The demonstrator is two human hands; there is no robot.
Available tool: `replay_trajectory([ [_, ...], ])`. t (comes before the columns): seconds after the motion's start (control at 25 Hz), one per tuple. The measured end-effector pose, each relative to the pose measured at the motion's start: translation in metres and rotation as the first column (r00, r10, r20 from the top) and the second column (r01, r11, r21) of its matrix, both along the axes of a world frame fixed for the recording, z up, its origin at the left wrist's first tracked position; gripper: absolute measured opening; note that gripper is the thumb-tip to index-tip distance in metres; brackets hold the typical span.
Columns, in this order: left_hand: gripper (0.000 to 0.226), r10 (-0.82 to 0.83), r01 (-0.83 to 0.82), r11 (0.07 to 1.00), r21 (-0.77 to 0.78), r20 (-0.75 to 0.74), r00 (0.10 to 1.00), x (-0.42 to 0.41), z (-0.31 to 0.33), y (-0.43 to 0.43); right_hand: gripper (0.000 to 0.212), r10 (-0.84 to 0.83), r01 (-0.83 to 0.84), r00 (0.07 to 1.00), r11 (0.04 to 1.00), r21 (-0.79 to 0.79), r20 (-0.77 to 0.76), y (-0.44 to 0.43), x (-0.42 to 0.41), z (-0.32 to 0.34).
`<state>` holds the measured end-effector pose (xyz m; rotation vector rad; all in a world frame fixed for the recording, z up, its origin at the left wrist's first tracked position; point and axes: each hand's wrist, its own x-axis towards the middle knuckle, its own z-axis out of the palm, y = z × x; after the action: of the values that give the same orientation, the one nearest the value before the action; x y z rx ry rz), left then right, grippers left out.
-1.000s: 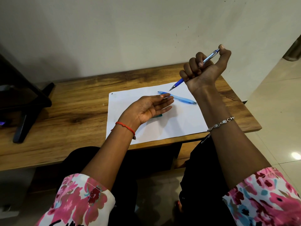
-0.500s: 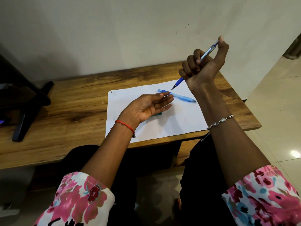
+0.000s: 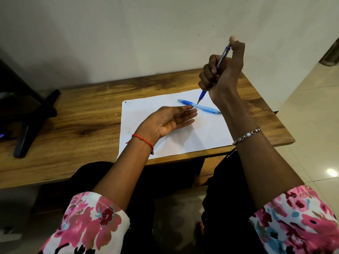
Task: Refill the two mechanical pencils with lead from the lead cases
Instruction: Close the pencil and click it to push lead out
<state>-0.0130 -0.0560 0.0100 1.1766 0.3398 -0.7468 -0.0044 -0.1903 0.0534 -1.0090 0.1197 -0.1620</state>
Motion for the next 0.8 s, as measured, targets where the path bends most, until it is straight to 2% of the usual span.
replay_trajectory([
  [0.24,0.026,0.007,-0.007,1.000,0.001,-0.007,1.000,0.0009,0.0001,-0.0005,0.064,-0.001,0.001,1.000,1.000,-0.023,0.001,0.0005,0.0004,-0.0009],
  [0.8,0.020,0.011,-0.011,0.999,-0.035,0.001,1.000,0.0002,0.0000,0.0003,0.066,0.008,-0.007,1.000,1.000,-0.013,0.017,0.0005,-0.0002,-0.0016],
])
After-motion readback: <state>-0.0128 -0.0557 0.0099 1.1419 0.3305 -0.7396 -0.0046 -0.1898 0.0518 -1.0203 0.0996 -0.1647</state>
